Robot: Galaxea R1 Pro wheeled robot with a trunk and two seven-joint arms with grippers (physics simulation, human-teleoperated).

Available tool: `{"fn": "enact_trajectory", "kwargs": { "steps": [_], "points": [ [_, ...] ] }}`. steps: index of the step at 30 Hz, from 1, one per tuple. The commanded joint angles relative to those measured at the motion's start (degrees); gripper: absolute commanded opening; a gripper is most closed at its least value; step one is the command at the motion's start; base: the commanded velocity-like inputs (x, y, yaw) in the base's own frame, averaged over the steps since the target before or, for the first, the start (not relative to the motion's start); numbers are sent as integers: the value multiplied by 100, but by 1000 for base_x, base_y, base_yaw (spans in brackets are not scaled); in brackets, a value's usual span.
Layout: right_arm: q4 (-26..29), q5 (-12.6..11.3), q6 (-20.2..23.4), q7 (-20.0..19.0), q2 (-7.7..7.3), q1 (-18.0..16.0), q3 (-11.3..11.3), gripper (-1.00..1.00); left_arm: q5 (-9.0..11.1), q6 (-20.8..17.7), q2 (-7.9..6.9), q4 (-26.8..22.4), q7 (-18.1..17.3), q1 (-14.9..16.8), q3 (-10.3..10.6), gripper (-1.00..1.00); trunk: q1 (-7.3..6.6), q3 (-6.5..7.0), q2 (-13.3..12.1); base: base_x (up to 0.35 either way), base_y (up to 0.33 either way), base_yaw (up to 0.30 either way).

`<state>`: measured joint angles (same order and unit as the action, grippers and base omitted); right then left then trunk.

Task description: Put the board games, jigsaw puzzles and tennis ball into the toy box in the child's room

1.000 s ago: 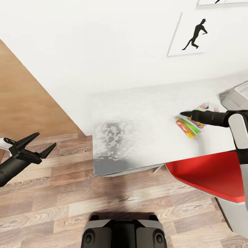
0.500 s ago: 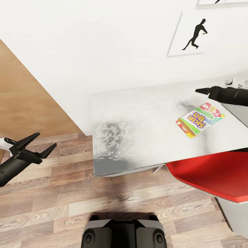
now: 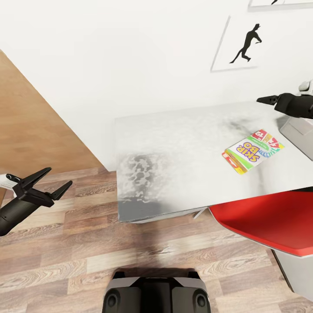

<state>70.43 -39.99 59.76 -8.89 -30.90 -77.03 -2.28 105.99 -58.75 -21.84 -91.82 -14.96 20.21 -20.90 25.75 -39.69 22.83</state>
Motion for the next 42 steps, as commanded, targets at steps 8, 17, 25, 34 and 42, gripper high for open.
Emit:
{"fn": "enact_trajectory", "kwargs": {
  "steps": [8, 17, 25, 34, 42],
  "points": [
    [-756, 108, 24, -44, -16, 55, -5, 100, -57, -21, 82, -21, -25, 8, 8, 100, 3, -7, 9, 131, -91, 0],
    [-1207, 238, 24, -52, -48, 172, 7, 100, -60, -22, 109, -31, -29, 9, 7, 100, 3, -7, 9, 213, -179, 0],
    [-1376, 349, 22, -71, -64, 368, 25, 100, -60, -24, 133, -36, -57, 12, 12, 100, 3, -7, 9, 104, -92, 0],
    [-1711, 392, -195, -81, -65, 441, 49, 100, -60, -25, 163, -37, -67, 11, 13, 100, 3, -7, 9, 27, -24, 0],
    [-1938, 399, -430, -85, -66, 454, 63, 100, -60, -24, 166, -37, -68, 12, 9, 100, 3, -7, 9, 7, -6, 0]
  ]
}}
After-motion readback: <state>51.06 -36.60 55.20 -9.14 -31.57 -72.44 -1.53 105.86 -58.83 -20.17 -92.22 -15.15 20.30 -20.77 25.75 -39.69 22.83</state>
